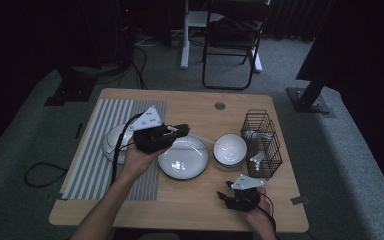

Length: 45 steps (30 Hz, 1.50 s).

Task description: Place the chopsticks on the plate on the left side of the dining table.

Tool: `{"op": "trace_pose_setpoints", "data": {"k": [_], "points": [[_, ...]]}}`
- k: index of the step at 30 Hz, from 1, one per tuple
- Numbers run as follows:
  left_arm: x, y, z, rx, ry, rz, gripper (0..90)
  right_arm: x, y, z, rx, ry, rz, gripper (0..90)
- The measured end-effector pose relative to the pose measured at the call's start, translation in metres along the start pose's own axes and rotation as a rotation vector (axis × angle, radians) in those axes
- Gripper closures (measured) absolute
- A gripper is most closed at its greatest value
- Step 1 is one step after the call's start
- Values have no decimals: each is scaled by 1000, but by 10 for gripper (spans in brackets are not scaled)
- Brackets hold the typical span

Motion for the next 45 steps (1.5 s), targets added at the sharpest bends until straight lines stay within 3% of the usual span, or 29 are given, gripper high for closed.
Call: {"op": "trace_pose_setpoints", "data": {"k": [4,11,21,23,28,29,35,38,42,45], "points": [[-20,15,12,3,-35,36,842,4,-9,6,-34,1,4,484],[-49,36,22,12,-71,97,842,6,-40,18,-120,7,-30,566],[-72,54,25,-18,-58,135,842,8,-90,24,-206,12,-103,651],[-79,57,23,-31,-31,131,842,14,-109,27,-244,4,-121,664],[-83,56,20,-41,-6,122,841,27,-126,30,-286,-7,-127,672],[-83,56,18,-47,17,120,842,35,-131,28,-296,-13,-126,672],[-81,55,16,-60,50,115,842,51,-140,28,-307,-34,-125,698],[-79,56,18,-63,51,116,841,54,-141,30,-325,-42,-123,792],[-78,57,18,-71,57,117,840,53,-139,31,-353,-47,-120,820],[-76,58,20,-62,28,117,821,52,-137,33,-376,-43,-114,834]]}}
Point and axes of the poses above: each handheld gripper's, and its own axes: x roughly forward along the jaws, y roughly out of its underside, z roughly to its left, the point moved 6 cm from there along x, roughly forward along the jaws, and after that the axes turned 15 degrees about -x, right-handed, at the moved point
